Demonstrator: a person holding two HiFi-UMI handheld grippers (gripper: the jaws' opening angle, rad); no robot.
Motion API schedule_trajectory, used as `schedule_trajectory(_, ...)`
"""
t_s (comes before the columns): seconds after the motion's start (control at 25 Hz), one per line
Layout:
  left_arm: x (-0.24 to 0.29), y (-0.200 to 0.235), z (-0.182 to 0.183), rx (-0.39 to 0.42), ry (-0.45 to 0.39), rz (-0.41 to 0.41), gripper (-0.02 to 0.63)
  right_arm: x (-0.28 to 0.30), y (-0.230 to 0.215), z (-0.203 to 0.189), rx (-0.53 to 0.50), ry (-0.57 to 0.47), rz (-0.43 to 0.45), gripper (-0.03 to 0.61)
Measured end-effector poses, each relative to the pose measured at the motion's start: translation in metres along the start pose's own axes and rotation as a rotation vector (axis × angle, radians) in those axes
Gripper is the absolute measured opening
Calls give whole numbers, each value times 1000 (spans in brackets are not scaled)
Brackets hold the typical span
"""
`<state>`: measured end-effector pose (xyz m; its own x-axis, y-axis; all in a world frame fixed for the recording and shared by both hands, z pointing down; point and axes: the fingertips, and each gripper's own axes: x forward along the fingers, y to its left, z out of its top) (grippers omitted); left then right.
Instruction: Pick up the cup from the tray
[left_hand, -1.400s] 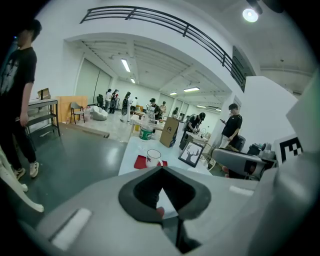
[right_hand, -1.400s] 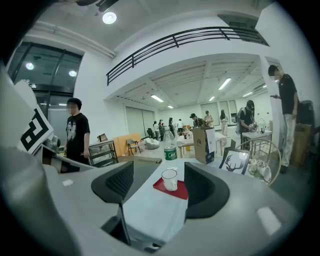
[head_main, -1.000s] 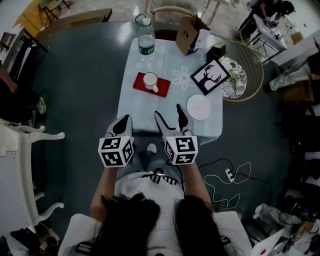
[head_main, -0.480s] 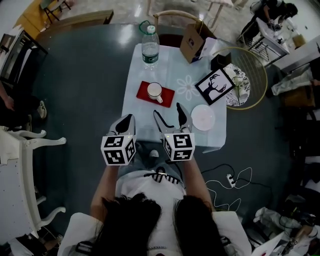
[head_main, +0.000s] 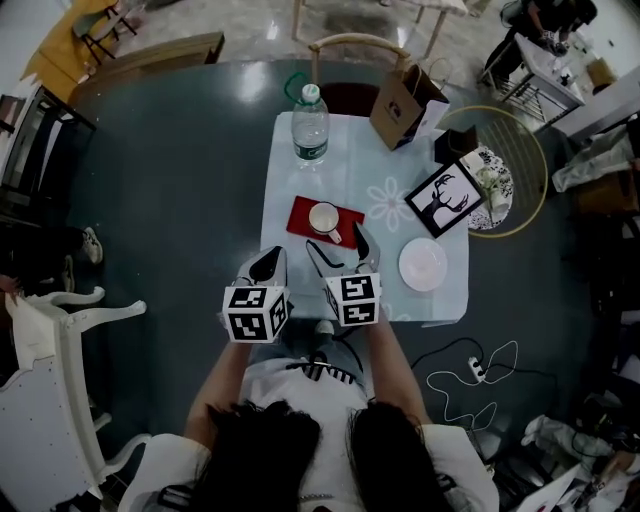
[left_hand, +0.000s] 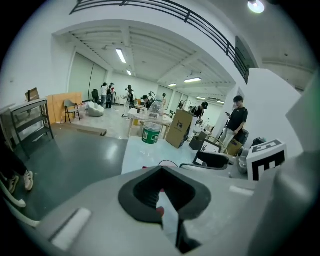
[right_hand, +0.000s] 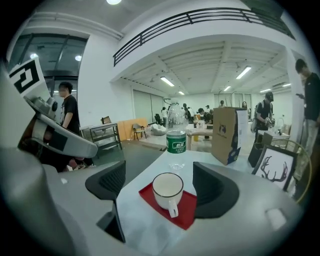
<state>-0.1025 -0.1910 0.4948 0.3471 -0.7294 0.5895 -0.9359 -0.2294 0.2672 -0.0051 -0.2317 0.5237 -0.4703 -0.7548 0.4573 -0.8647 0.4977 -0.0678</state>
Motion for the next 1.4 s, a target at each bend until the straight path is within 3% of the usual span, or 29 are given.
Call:
schedule_trajectory(0.56, 47, 40, -5, -11, 77, -2, 0, 84, -16, -50, -8, 125, -33, 454)
schedule_trajectory(1.0, 62, 48, -18, -8, 117, -16, 0, 109, -22, -76, -72, 201, -60, 454)
schedule_trajectory(1.4, 58, 60, -26, -9, 142, -10, 0, 115, -22, -75, -118, 199, -66, 430)
